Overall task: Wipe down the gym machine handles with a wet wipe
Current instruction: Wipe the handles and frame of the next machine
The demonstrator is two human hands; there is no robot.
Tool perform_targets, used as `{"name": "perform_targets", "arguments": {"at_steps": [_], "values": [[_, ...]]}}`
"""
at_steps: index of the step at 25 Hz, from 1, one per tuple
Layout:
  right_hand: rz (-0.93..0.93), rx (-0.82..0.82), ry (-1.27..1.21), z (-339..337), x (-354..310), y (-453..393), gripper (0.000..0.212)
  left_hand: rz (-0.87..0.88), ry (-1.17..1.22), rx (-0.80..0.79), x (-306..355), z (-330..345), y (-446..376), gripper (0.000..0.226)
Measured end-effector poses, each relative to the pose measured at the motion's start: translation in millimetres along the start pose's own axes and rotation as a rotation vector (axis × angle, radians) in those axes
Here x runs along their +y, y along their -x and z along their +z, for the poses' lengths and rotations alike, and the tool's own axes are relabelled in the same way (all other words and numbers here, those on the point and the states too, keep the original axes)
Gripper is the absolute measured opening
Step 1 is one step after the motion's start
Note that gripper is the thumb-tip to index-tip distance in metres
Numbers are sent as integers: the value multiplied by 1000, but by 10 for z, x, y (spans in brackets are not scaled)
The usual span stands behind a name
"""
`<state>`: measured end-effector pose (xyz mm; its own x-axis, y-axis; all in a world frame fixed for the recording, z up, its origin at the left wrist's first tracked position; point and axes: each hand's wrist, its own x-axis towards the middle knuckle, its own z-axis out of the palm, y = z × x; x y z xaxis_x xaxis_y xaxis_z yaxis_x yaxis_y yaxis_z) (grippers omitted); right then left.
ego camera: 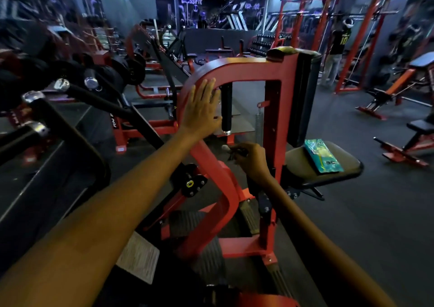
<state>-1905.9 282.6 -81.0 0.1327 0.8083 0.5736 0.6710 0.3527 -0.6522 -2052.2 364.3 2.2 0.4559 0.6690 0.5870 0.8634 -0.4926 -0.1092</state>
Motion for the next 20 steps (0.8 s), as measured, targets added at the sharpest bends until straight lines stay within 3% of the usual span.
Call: {"name": "perform_targets", "arguments": {"at_steps": [5, 11, 17, 20], "values": [[23, 45, -66, 228, 242, -224, 12, 162, -161, 148, -368, 135, -484, 75], [130, 31, -74, 359, 418, -279, 4, 159, -57, 192, -566, 459, -694, 78], [200, 312, -91, 458, 415, -814, 17, 190, -6, 381, -572, 632, -725, 73], [220, 361, -144, 582, 347, -988, 18, 171, 55, 474, -596, 730, -699, 71]]}}
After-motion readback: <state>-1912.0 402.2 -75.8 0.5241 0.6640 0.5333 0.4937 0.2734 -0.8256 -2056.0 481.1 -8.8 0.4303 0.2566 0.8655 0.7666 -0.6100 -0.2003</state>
